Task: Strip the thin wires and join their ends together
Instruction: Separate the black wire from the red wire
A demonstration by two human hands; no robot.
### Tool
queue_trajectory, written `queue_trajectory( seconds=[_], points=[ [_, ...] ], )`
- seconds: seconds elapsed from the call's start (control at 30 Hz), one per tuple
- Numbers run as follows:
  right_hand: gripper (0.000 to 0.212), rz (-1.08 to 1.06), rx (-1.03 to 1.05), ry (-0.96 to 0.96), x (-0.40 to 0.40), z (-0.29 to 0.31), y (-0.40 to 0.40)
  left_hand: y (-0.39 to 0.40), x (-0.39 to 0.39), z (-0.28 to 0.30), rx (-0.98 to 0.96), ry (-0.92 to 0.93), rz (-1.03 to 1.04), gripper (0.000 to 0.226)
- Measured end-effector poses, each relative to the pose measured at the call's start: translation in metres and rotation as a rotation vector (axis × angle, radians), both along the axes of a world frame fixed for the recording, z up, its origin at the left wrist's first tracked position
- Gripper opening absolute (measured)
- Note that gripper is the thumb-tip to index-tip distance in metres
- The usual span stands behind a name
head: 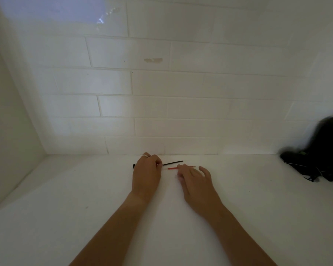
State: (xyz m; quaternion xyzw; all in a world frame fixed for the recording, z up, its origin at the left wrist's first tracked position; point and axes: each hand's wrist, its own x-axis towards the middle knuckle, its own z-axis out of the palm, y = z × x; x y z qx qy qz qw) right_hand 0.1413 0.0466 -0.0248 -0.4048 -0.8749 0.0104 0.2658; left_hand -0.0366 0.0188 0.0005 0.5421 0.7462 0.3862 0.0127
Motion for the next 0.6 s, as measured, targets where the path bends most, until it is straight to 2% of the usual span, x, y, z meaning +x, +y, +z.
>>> queue_trajectory(
  seconds=[0.27, 0.6],
  points=[
    [0.028, -0.033, 0.086, 0.001, -0.001, -0.001, -0.002, -0.002, 0.000, 0.007, -0.020, -0.025, 0.002, 0.012],
    [0.026, -0.043, 0.076, 0.020, -0.002, 0.001, -0.003, -0.005, 0.003, 0.016, -0.041, -0.004, 0.040, 0.017]
  ],
)
